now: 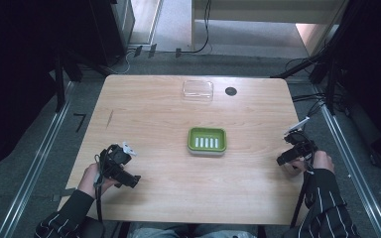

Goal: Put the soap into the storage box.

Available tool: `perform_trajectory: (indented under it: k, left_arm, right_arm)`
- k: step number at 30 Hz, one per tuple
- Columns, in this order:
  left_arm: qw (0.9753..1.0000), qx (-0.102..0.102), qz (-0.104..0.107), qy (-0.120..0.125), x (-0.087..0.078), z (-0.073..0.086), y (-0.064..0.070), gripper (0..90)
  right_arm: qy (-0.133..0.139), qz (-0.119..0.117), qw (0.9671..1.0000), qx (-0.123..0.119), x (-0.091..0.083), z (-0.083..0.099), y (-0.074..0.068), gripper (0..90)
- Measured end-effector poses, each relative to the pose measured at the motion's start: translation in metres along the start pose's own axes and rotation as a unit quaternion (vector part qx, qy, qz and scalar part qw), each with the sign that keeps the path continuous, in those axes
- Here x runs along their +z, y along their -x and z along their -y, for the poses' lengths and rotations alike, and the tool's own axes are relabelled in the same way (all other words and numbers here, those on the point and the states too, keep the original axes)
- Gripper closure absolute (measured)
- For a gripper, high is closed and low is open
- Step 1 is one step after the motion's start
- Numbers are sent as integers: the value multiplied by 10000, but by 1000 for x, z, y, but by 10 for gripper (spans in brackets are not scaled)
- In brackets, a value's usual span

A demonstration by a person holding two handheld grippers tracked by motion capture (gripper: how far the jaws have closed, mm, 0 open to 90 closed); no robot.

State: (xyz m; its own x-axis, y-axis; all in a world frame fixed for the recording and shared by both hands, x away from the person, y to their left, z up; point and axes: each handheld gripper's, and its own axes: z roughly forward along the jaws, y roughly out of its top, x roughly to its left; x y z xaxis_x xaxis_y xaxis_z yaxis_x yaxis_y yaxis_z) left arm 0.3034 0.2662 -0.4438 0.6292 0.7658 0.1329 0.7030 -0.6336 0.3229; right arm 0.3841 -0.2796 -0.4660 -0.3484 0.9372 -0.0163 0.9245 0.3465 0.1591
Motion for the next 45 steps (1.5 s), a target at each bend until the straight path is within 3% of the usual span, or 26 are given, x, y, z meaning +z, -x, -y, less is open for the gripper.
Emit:
perform_trajectory:
  k: [17, 37, 45]
  left_arm:
    - [10000, 18, 16, 0, 0, 0, 0, 6]
    - [10000, 19, -6, 1, -1, 0, 0, 6]
    - [10000, 16, -11, 4, -1, 0, 0, 5]
  right_arm:
    - [-130, -182, 9997, 112, 6, 3, 9, 306]
    - [-128, -81, 9999, 41, 0, 1, 5, 331]
    - [-77, -81, 9998, -146, -7, -2, -4, 331]
